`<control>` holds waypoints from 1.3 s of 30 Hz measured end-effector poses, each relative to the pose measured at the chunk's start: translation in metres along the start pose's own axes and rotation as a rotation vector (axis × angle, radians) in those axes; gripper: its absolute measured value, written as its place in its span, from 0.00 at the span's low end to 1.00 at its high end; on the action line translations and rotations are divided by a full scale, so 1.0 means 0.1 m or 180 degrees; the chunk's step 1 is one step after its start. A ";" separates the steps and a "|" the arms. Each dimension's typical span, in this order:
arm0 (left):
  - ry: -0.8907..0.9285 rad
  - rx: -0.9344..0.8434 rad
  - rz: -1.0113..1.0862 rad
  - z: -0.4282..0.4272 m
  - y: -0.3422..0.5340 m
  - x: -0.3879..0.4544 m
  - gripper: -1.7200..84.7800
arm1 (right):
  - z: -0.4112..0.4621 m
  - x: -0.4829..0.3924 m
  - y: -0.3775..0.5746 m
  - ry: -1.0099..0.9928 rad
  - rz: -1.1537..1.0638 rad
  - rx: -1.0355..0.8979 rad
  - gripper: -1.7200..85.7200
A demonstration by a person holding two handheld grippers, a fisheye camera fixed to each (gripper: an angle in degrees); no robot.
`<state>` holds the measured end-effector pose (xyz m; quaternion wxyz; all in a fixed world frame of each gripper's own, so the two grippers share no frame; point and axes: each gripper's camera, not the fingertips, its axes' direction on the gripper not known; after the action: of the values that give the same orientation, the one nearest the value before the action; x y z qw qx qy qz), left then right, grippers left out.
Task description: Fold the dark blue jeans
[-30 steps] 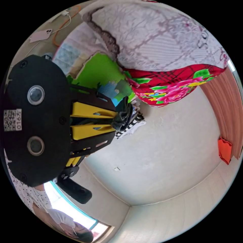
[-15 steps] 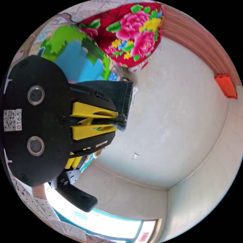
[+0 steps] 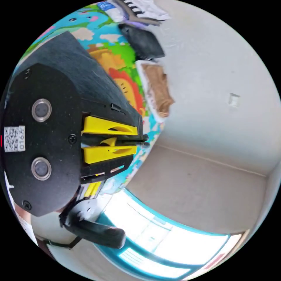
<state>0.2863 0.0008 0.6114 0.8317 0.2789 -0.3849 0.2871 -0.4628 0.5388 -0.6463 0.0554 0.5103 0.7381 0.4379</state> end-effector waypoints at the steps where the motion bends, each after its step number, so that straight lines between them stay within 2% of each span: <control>1: 0.0054 -0.0081 0.0014 0.18 0.12 0.08 0.03 | 0.11 0.20 0.08 0.0074 0.0147 -0.0182 0.03; 2: 0.0079 -0.0073 0.0065 0.22 0.18 0.11 0.02 | 0.35 0.57 0.27 0.0179 0.0419 -0.0563 0.03; 3: 0.0100 -0.0049 0.0155 0.24 0.29 0.16 0.02 | 0.49 0.84 0.48 0.0150 0.0627 -0.0659 0.03; 5: 0.0118 0.0134 0.0192 0.03 0.38 0.13 0.01 | 0.52 1.03 0.73 -0.0150 0.0696 -0.0435 0.03; 11: -0.0157 0.0708 0.0080 -1.22 0.47 -0.41 0.01 | 0.77 0.86 0.73 -0.0133 0.0307 -0.0535 0.03; 14: -0.0387 0.0439 0.0265 -1.63 0.67 -0.62 0.05 | 0.64 0.58 0.78 -0.0005 -0.0221 -0.0311 0.03; 16: -0.0859 0.0046 0.0132 -1.76 0.95 -0.85 0.10 | 0.62 0.55 0.98 0.0117 -0.0397 -0.0254 0.03; 18: -0.1208 -0.0170 -0.0190 -1.84 1.20 -1.08 0.14 | 0.86 0.68 1.31 0.0438 -0.0435 -0.0651 0.03; 20: -0.1317 -0.0303 -0.0546 -1.93 1.44 -1.31 0.15 | 1.07 0.77 1.58 0.0792 -0.0326 -0.1048 0.03; 23: -0.0851 -0.0261 -0.1136 -2.06 1.76 -1.69 0.15 | 0.93 0.66 2.00 0.0892 -0.0310 -0.0738 0.03; 25: -0.0303 -0.0094 -0.1575 -2.11 1.93 -1.94 0.15 | 0.89 0.50 2.20 0.0974 -0.0353 -0.0591 0.03; 27: -0.0118 0.0115 -0.1713 -2.15 2.00 -2.01 0.15 | 0.97 0.22 2.45 0.0898 -0.0574 -0.0610 0.03; 32: 0.0117 0.0144 -0.1698 -2.04 1.92 -2.01 0.08 | 1.53 -0.19 2.88 0.0659 -0.0850 -0.1069 0.03; 36: 0.0069 0.0289 -0.1699 -2.11 1.90 -1.97 0.03 | 1.80 -0.43 3.10 0.0859 -0.0708 -0.0821 0.03; 39: 0.0370 0.0509 -0.1851 -2.23 1.95 -2.09 0.02 | 1.97 -0.58 3.22 0.1040 -0.0749 -0.0830 0.02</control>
<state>0.1457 0.2308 0.3692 0.8750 0.4250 -0.2169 0.0818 -0.1044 0.6393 -0.5612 0.0514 0.3317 0.7289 0.5967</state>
